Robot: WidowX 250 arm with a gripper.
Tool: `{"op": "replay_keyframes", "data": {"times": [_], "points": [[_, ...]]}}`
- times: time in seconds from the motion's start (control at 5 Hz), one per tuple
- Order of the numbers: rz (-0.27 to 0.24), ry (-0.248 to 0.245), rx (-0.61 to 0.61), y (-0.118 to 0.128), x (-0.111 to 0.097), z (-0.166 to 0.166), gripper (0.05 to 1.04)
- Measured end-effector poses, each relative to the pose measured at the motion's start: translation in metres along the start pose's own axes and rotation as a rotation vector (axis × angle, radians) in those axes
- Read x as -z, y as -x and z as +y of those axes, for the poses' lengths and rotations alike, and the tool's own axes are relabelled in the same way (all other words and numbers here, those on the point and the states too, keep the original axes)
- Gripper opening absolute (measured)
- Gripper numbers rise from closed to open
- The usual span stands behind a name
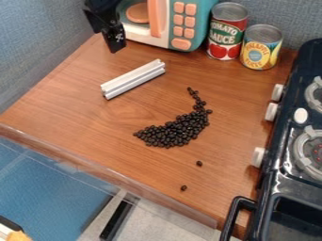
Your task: Sweep into pile
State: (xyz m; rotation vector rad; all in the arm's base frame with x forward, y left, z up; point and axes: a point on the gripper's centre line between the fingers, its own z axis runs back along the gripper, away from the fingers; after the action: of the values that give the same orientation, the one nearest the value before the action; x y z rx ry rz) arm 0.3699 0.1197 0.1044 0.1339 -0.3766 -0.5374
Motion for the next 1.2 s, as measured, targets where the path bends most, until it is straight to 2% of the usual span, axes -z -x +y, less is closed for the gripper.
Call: {"op": "replay_keyframes", "data": {"times": [0.2, 0.4, 0.6, 0.8, 1.2], "points": [[0.027, 0.035, -0.014, 0.005, 0.013, -0.005, 0.999], [0.046, 0.054, -0.058, 0.002, 0.014, -0.003, 0.999], [0.047, 0.056, -0.068, -0.007, 0.018, -0.006, 0.999], [0.076, 0.06, -0.095, -0.011, 0.022, -0.003, 0.999], [0.212, 0.123, -0.089, -0.01, 0.043, -0.006, 0.999]]}}
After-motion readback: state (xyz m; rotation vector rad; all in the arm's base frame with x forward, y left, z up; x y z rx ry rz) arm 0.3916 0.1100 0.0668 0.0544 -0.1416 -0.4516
